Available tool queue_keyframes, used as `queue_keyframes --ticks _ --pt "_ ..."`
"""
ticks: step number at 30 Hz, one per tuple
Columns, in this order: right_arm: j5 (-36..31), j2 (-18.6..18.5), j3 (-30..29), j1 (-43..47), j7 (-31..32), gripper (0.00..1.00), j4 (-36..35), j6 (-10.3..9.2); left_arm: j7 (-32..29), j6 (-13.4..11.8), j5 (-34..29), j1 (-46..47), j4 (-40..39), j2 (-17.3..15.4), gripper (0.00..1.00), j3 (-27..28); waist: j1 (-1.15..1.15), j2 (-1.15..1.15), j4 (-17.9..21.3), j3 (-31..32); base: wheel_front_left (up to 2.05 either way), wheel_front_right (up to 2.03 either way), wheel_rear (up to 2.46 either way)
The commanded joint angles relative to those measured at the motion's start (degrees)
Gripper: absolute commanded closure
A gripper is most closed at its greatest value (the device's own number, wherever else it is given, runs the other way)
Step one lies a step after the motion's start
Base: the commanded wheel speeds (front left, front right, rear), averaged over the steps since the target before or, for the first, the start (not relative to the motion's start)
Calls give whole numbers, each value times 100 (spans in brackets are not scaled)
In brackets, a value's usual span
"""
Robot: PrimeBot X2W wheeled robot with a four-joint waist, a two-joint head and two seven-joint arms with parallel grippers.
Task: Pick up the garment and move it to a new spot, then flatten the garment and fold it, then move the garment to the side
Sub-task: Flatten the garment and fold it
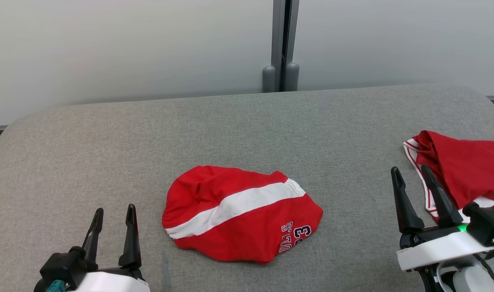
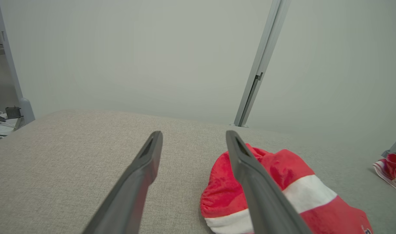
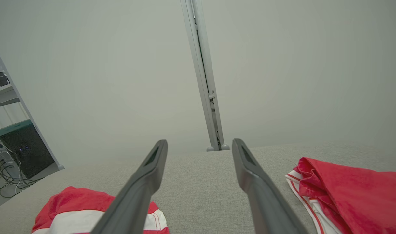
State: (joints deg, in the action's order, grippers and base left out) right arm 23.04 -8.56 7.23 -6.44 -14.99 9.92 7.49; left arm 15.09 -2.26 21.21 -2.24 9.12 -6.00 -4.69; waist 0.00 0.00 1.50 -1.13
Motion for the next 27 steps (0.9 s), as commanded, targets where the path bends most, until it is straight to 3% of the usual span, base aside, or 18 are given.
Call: queue_keyframes --ticks 1,20,27 --pt "-28 -37 -24 35 -25 0 1 1 7 26 -35 -53 11 13 0 38 0 0 -5 4 0 0 0" --pt "-7 -86 34 -71 -25 0 108 1 1 86 -136 -60 76 109 0 89 0 0 -36 5 0 0 0" --pt "148 -307 594 -917 132 0 603 1 -628 170 -43 263 131 70 0 -132 0 0 -202 -373 0 0 0"
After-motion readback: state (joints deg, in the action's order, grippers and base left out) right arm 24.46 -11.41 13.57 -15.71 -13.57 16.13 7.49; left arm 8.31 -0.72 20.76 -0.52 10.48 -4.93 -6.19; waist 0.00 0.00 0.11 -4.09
